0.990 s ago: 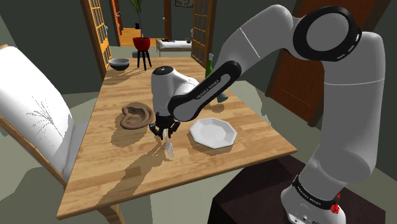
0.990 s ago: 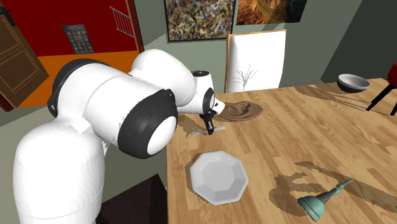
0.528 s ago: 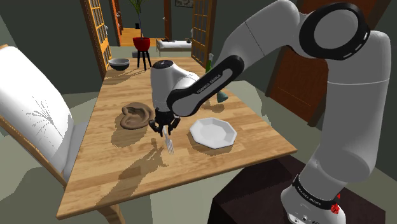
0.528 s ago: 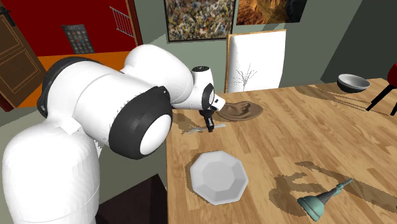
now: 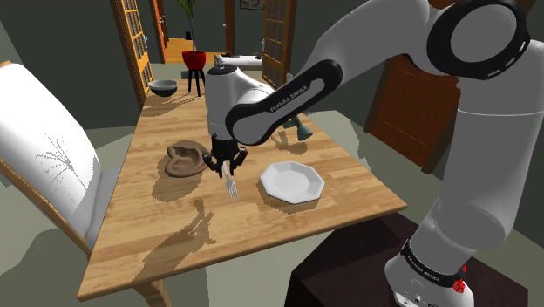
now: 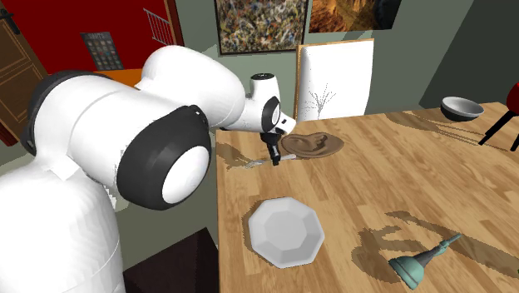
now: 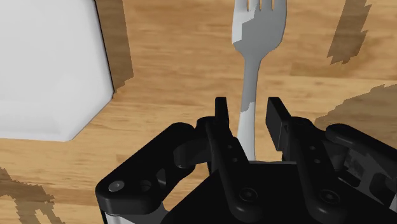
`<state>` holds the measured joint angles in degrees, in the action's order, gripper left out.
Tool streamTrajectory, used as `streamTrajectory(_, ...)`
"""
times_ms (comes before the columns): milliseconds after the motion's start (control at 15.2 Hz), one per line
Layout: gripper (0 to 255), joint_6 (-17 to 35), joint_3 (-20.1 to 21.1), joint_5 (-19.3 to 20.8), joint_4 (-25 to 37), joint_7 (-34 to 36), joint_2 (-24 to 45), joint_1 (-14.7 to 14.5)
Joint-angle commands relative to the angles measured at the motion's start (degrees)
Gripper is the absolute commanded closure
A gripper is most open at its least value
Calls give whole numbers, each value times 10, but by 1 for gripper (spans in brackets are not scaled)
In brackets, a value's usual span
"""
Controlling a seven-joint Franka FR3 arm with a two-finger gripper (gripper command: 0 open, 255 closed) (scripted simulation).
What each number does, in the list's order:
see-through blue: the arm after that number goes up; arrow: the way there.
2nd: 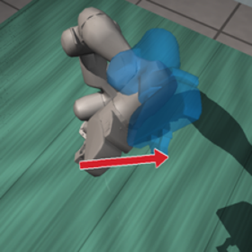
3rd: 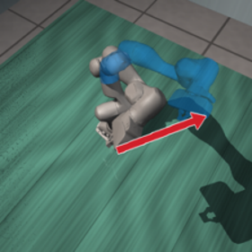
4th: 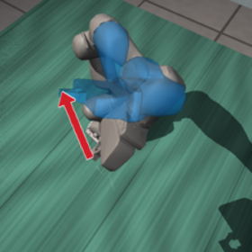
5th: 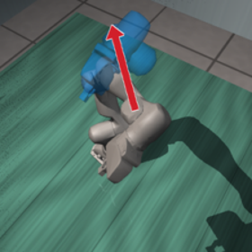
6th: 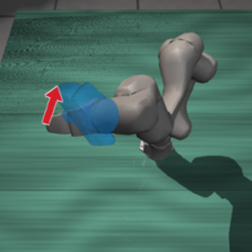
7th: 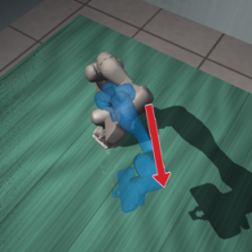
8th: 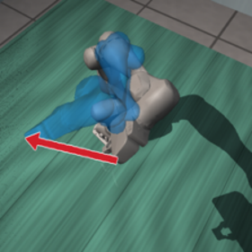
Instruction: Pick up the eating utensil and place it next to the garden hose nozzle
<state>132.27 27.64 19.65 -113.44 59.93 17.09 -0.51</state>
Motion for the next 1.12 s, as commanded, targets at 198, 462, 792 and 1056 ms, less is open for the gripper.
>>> streamTrajectory(198, 255, -31, 7, -19, 14, -16, -21, 5)
streamTrajectory(462, 255, -56, 12, -33, 27, -27, -36, 8)
streamTrajectory(792, 255, -89, 16, -48, 46, -40, -53, 11)
streamTrajectory(1056, 255, -115, 18, -58, 63, -49, -65, 13)
